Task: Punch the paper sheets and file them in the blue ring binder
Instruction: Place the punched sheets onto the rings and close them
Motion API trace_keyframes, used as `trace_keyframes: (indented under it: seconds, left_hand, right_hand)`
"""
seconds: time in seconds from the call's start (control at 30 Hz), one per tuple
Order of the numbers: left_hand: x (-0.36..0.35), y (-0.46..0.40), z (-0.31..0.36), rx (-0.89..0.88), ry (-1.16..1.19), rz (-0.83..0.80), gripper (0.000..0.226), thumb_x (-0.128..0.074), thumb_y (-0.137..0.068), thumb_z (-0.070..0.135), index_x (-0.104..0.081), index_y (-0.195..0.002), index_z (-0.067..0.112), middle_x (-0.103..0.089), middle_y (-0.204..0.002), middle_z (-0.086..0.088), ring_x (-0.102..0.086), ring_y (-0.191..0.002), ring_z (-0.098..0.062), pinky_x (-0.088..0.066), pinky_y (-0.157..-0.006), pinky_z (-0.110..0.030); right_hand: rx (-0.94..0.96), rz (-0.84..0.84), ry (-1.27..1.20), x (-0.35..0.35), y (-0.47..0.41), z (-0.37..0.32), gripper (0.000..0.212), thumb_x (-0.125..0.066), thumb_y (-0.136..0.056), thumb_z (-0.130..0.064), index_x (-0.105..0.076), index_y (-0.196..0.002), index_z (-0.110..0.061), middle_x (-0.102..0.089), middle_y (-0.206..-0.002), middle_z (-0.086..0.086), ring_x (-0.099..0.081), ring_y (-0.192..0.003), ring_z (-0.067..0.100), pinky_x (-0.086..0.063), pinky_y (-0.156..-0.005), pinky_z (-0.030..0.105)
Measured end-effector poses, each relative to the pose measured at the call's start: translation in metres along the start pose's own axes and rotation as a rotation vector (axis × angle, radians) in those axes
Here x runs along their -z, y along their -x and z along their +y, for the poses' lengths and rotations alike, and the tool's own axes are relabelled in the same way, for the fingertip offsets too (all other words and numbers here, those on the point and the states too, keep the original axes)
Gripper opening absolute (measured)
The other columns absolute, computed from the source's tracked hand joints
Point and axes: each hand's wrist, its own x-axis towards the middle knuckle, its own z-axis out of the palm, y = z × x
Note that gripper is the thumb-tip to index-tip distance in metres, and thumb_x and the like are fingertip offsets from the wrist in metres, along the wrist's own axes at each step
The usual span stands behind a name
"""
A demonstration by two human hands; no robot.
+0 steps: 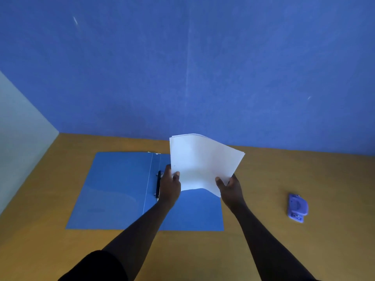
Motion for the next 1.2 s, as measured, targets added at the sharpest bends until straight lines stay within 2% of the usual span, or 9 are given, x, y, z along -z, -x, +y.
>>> trace_keyframes:
  seconds: [0.17,0.33,0.5,0.63,0.77,0.83,0.97,1.1,1.2]
  left_hand:
    - [0.002,-0.001,-0.004,-0.010,0.001,-0.001,0.019,-0.049,-0.098,0.008,-0.057,-0.113,0.001,-0.061,-0.104,-0.004,-0.050,-0.092,-0.016,-0.029,-0.072,-0.020]
    - [0.002,-0.005,-0.017,0.047,-0.004,-0.120,0.027,-0.046,-0.098,0.009,-0.056,-0.123,0.006,-0.064,-0.118,-0.011,-0.058,-0.111,-0.028,-0.038,-0.084,-0.026]
    - [0.008,-0.003,-0.016,0.003,-0.028,-0.056,0.022,-0.057,-0.094,0.012,-0.060,-0.114,0.004,-0.064,-0.102,-0.005,-0.057,-0.095,-0.020,-0.035,-0.075,-0.024]
    - [0.013,-0.002,-0.013,-0.087,0.032,-0.012,0.021,-0.062,-0.089,0.023,-0.062,-0.106,0.010,-0.070,-0.101,0.000,-0.062,-0.089,-0.019,-0.047,-0.078,-0.032]
    - [0.017,-0.001,-0.002,-0.158,0.073,0.021,0.014,-0.064,-0.089,0.011,-0.062,-0.103,0.011,-0.071,-0.099,0.002,-0.064,-0.089,-0.015,-0.047,-0.076,-0.024]
    - [0.022,-0.001,0.005,-0.165,0.128,0.037,0.020,-0.064,-0.088,0.006,-0.062,-0.107,0.012,-0.071,-0.101,0.003,-0.065,-0.090,-0.010,-0.047,-0.076,-0.012]
    - [0.029,-0.001,0.015,-0.184,0.150,0.042,0.020,-0.062,-0.088,0.003,-0.063,-0.106,0.013,-0.069,-0.097,0.005,-0.065,-0.088,-0.004,-0.046,-0.073,-0.004]
    - [0.029,-0.002,0.015,-0.187,0.076,-0.006,0.003,-0.059,-0.090,0.006,-0.060,-0.086,0.007,-0.064,-0.078,0.000,-0.054,-0.065,-0.007,-0.041,-0.060,-0.020]
    - [0.027,-0.002,0.013,-0.171,0.084,0.030,0.019,-0.055,-0.086,0.017,-0.055,-0.079,0.000,-0.058,-0.069,-0.015,-0.043,-0.060,-0.014,-0.035,-0.057,-0.029]
  right_hand:
    - [-0.025,0.063,0.060,-0.002,0.006,0.006,0.035,-0.060,-0.094,-0.018,-0.055,-0.128,-0.009,-0.068,-0.114,0.004,-0.064,-0.100,0.021,-0.051,-0.084,0.029]
    - [-0.037,0.054,0.115,-0.002,0.010,0.012,0.036,-0.060,-0.093,-0.021,-0.055,-0.128,-0.010,-0.069,-0.114,0.005,-0.066,-0.101,0.023,-0.053,-0.085,0.033]
    - [-0.012,0.065,0.119,0.001,0.015,0.009,0.034,-0.059,-0.094,-0.020,-0.055,-0.126,-0.011,-0.069,-0.113,0.004,-0.065,-0.098,0.021,-0.049,-0.078,0.027]
    - [0.044,0.054,0.058,0.004,0.020,0.003,0.037,-0.062,-0.093,-0.021,-0.054,-0.128,-0.013,-0.068,-0.112,-0.001,-0.066,-0.097,0.016,-0.051,-0.074,0.023]
    - [0.082,0.062,-0.141,0.010,0.021,-0.007,0.032,-0.066,-0.092,-0.021,-0.057,-0.123,-0.016,-0.071,-0.108,-0.002,-0.069,-0.098,0.014,-0.057,-0.075,0.028]
    - [0.108,0.076,-0.192,0.015,0.019,-0.012,0.030,-0.066,-0.091,-0.020,-0.059,-0.120,-0.014,-0.072,-0.107,0.000,-0.070,-0.097,0.016,-0.057,-0.076,0.032]
    - [0.127,0.079,-0.263,0.022,0.021,-0.019,0.028,-0.065,-0.092,-0.008,-0.058,-0.119,-0.011,-0.072,-0.108,0.003,-0.070,-0.097,0.014,-0.057,-0.076,0.027]
    - [0.146,0.064,-0.220,0.022,0.021,-0.020,0.025,-0.064,-0.091,-0.019,-0.062,-0.116,-0.015,-0.073,-0.104,0.001,-0.071,-0.095,0.018,-0.058,-0.077,0.034]
    - [0.158,0.060,-0.209,0.022,0.017,-0.024,0.025,-0.063,-0.093,-0.018,-0.062,-0.118,-0.013,-0.073,-0.105,0.001,-0.071,-0.095,0.017,-0.058,-0.075,0.033]
